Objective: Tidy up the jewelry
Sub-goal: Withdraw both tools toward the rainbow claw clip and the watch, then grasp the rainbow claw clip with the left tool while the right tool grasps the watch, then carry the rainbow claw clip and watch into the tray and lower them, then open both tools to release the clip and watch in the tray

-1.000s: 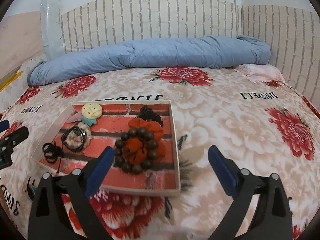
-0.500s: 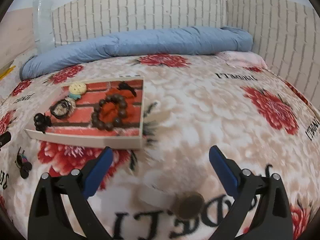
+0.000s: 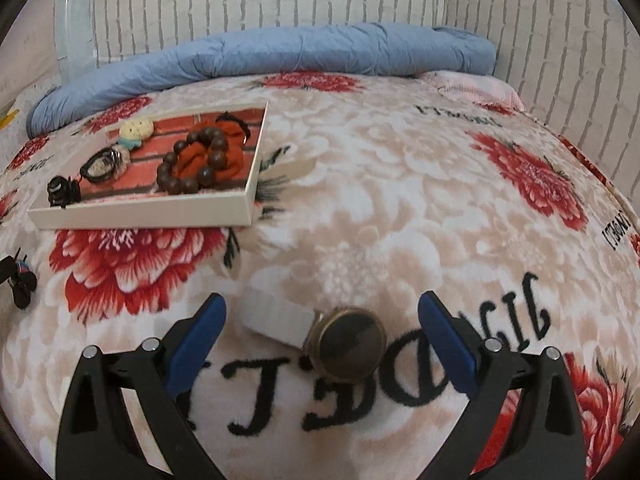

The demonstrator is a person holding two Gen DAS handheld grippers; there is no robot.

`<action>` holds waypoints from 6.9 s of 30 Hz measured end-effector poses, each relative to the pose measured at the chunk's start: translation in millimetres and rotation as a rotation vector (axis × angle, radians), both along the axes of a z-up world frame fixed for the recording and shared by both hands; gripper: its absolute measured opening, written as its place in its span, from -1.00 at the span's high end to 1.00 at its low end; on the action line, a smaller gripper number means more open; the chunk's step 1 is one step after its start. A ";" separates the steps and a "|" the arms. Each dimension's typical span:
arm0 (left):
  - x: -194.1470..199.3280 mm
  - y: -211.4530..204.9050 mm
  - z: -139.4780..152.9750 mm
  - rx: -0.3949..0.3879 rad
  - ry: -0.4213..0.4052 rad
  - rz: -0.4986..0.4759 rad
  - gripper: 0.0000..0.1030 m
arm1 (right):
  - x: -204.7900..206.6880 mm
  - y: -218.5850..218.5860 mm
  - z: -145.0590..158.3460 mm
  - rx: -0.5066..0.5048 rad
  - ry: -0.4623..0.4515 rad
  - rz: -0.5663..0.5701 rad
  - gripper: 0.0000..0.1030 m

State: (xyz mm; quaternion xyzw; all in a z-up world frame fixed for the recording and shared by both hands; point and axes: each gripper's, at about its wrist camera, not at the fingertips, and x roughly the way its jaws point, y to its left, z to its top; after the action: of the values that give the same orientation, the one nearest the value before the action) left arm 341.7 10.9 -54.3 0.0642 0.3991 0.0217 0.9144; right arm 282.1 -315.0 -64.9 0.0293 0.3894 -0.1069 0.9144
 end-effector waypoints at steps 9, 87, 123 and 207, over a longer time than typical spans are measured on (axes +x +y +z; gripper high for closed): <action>6.7 2.1 -14.5 -0.027 0.037 -0.013 -0.90 | 8.0 -0.8 -13.4 0.007 0.058 -0.008 -0.84; 23.5 3.6 -34.6 -0.084 0.122 -0.048 -0.59 | 21.9 -23.6 -16.4 0.161 0.044 0.008 -0.41; 17.2 7.6 -30.8 -0.107 0.117 -0.068 -0.49 | 9.6 -26.7 -17.4 0.146 0.039 0.003 0.10; 226.7 -42.6 1.6 -0.111 0.087 -0.074 -0.50 | 243.0 42.8 -2.7 0.304 0.028 0.114 0.08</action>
State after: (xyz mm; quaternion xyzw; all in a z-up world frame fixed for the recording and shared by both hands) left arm 568.4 -31.7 -52.7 0.0291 0.4363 -0.0371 0.8986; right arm 525.1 -272.3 -67.5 0.1437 0.4150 0.0050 0.8984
